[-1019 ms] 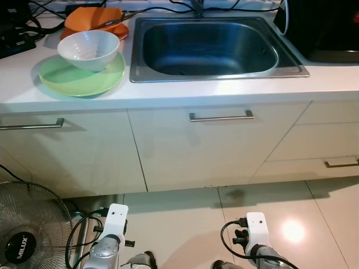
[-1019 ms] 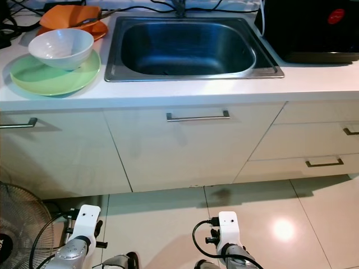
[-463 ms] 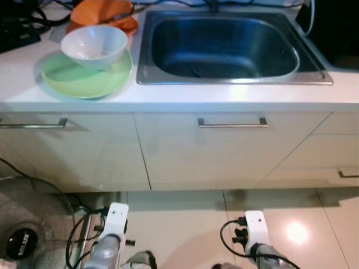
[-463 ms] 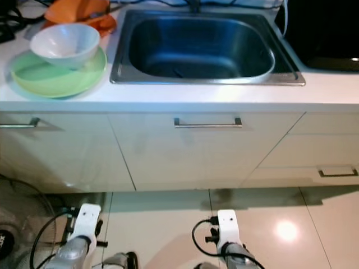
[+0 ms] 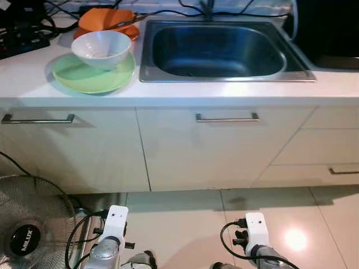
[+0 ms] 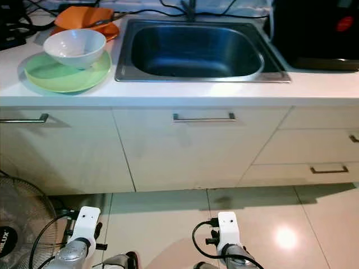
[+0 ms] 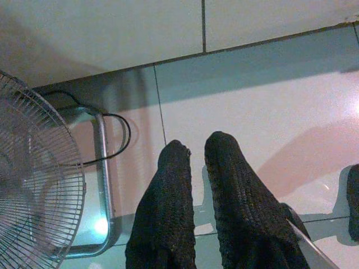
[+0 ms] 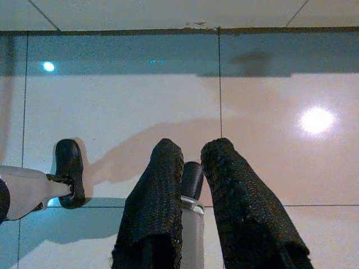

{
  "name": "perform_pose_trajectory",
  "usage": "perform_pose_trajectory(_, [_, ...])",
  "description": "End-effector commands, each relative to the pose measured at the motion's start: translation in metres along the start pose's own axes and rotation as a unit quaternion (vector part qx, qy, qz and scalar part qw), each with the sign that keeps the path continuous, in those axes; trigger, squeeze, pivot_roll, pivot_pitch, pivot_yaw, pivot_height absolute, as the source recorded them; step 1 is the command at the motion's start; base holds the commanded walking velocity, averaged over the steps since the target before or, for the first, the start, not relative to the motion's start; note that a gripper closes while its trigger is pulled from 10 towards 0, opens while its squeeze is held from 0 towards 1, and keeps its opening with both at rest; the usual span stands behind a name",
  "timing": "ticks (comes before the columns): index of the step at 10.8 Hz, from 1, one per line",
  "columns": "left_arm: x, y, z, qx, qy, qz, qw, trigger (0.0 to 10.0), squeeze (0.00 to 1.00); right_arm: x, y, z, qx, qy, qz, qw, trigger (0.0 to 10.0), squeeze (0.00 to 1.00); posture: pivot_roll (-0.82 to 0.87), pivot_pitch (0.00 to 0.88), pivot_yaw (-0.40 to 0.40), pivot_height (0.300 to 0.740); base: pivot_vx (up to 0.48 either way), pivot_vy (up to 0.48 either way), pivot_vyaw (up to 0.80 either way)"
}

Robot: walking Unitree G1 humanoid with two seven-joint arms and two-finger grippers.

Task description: Kitchen organization

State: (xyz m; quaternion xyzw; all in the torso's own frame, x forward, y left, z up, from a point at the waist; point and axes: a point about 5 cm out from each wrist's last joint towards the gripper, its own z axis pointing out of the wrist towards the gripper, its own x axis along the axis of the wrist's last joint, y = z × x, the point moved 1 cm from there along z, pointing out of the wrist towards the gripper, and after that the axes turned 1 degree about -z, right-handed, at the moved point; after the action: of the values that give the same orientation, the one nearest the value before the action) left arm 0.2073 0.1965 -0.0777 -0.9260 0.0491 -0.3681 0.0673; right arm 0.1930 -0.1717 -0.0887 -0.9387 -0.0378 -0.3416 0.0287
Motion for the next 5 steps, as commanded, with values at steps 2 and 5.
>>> perform_pose_trajectory(2, [-0.0078,0.0018,-0.0017,0.001,-0.014,-0.002,1.000,10.0,0.00,-0.0039,0.0037,-0.0012,-0.004,-0.009,-0.002,1.000,10.0,0.00,0.05,0.108,-0.012,0.740,0.000,0.000,0.00])
perform_pose_trajectory(5, [-0.0094,0.0047,-0.0021,-0.003,-0.016,-0.001,1.000,10.0,0.00,-0.0045,0.0049,-0.0017,-0.003,-0.010,-0.007,1.000,10.0,0.00,0.04,0.096,-0.014,0.740,0.000,0.000,0.00])
